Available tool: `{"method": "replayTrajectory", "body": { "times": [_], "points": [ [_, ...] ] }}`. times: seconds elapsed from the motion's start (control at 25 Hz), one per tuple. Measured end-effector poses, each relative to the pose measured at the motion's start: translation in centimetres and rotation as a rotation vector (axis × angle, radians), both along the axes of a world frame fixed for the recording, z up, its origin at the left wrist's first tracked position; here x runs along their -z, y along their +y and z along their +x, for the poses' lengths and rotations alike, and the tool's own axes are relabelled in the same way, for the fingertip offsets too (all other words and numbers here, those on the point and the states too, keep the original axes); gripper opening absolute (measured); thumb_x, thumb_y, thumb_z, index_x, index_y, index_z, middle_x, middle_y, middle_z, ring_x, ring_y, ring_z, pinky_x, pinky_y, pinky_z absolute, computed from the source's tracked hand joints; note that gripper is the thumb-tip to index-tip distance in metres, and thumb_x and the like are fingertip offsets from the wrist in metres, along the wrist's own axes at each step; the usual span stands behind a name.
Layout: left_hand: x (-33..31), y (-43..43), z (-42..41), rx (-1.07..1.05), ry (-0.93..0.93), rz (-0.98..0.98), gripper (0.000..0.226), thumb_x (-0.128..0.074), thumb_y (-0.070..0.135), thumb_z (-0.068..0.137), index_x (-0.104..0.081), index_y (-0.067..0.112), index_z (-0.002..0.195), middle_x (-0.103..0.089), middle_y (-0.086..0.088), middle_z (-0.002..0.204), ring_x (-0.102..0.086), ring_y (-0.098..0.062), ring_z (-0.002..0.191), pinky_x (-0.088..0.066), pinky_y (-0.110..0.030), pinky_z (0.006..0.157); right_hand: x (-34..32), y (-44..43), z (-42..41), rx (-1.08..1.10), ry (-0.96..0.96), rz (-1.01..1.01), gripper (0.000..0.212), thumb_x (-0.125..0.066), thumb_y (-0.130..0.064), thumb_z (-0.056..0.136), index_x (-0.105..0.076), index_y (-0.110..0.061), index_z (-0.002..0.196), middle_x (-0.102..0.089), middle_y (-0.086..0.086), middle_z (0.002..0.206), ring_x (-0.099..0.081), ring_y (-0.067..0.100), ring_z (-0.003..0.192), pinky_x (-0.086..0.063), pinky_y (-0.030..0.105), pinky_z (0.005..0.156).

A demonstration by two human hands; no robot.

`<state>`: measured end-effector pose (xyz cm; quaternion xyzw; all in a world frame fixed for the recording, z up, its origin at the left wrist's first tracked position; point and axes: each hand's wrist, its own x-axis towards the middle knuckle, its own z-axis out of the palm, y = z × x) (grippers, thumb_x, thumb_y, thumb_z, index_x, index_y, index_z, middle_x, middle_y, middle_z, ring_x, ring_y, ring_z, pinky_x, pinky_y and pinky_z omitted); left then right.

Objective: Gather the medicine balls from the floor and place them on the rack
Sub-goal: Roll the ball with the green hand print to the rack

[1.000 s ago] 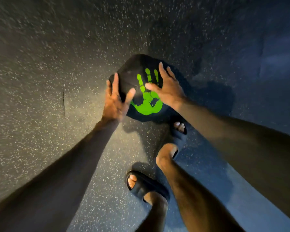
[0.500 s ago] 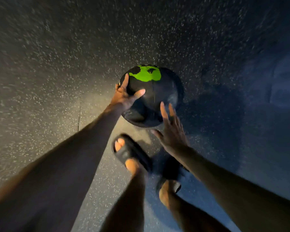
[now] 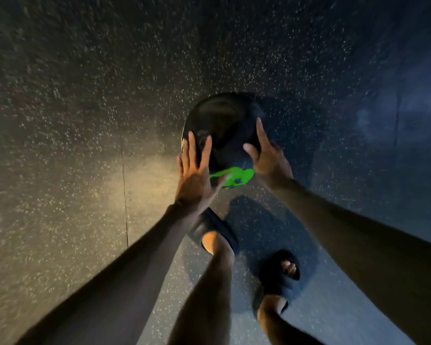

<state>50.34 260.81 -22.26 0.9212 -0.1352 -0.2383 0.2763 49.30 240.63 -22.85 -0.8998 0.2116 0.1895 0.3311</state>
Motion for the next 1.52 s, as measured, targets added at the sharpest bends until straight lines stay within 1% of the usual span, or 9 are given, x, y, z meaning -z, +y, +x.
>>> {"method": "replayTrajectory", "body": {
  "times": [0.12,0.28,0.56,0.68,0.76,0.96,1.16,1.36,1.52],
  "points": [
    [0.9,-0.1,3.1,0.007,0.04,0.046,0.101,-0.052,0.072,0.085,0.006,0.034,0.159,0.006,-0.02,0.166,0.0,-0.036,0.154,-0.023,-0.062,0.118,-0.1,-0.6,7.4,0.153,0.108,-0.045,0.061,-0.035,-0.049,0.105,-0.016,-0.03,0.16,-0.054,0.023,0.141,-0.052,0.041,0.128,-0.042,0.045,0.101],
    [1.6,-2.0,11.2,-0.115,0.142,-0.088,0.094,-0.056,0.066,0.088,0.002,0.042,0.158,-0.003,-0.022,0.165,-0.008,-0.037,0.153,-0.031,-0.059,0.115,-0.8,-0.7,12.1,0.182,0.02,-0.007,0.068,-0.049,-0.047,0.101,-0.022,-0.023,0.159,-0.027,0.017,0.162,-0.028,0.035,0.148,-0.029,0.043,0.119],
    [1.4,-6.3,25.3,-0.427,0.278,0.065,0.072,-0.042,0.06,0.099,-0.024,0.022,0.157,-0.043,-0.022,0.15,-0.045,-0.041,0.135,-0.038,-0.043,0.109,0.2,0.9,10.4,0.035,0.037,0.067,0.113,-0.071,-0.051,0.086,0.015,-0.035,0.158,0.011,0.024,0.165,-0.007,0.043,0.152,-0.027,0.057,0.119],
    [1.4,-5.7,26.6,-0.363,0.196,0.022,0.073,-0.044,0.058,0.099,-0.021,0.023,0.158,-0.038,-0.021,0.153,-0.043,-0.041,0.136,-0.039,-0.046,0.11,0.4,0.1,16.3,0.12,0.031,0.09,0.113,-0.072,-0.044,0.087,0.018,-0.038,0.156,0.02,0.021,0.164,0.005,0.043,0.152,-0.02,0.058,0.121],
    [1.2,-5.3,26.1,-0.24,0.16,-0.014,0.084,-0.05,0.06,0.095,-0.008,0.027,0.16,-0.022,-0.021,0.161,-0.031,-0.042,0.144,-0.036,-0.053,0.112,0.0,-2.1,20.5,0.08,0.023,0.122,0.106,-0.066,-0.048,0.091,0.017,-0.037,0.157,0.02,0.02,0.164,0.011,0.044,0.151,-0.012,0.057,0.122],
    [2.0,-8.2,26.4,-0.033,0.138,0.035,0.112,-0.059,0.074,0.082,0.013,0.034,0.158,0.008,-0.019,0.166,0.001,-0.039,0.153,-0.018,-0.063,0.119,-0.2,-9.3,33.6,0.008,0.191,0.132,0.091,-0.048,-0.066,0.093,0.006,-0.034,0.159,0.005,0.016,0.167,-0.002,0.041,0.153,-0.017,0.056,0.122],
    [1.8,-13.6,34.0,-0.165,0.04,0.114,0.093,-0.058,0.061,0.09,-0.01,0.025,0.16,-0.001,-0.013,0.167,0.003,-0.031,0.155,-0.022,-0.062,0.118,-0.2,-11.0,38.1,0.001,0.076,0.102,0.072,-0.043,-0.054,0.102,-0.016,-0.022,0.16,-0.008,0.016,0.167,-0.007,0.035,0.154,-0.015,0.048,0.124],
    [1.6,-15.5,46.4,-0.284,0.057,0.164,0.09,-0.046,0.076,0.086,-0.029,0.021,0.155,-0.021,-0.006,0.165,-0.013,-0.022,0.154,-0.024,-0.055,0.12,0.5,-11.9,34.5,-0.219,-0.038,-0.024,0.094,-0.055,-0.054,0.095,0.007,-0.028,0.16,0.005,0.014,0.168,0.002,0.036,0.154,-0.014,0.052,0.125],
    [1.3,-17.9,52.5,-0.465,0.08,0.035,0.081,-0.046,0.065,0.095,-0.025,0.017,0.157,-0.021,-0.015,0.164,-0.014,-0.029,0.153,-0.022,-0.052,0.121,1.1,-11.4,39.3,-0.194,-0.048,-0.019,0.104,-0.064,-0.049,0.092,0.013,-0.029,0.159,0.013,0.016,0.166,0.008,0.036,0.154,-0.009,0.051,0.126]
  ]
}}
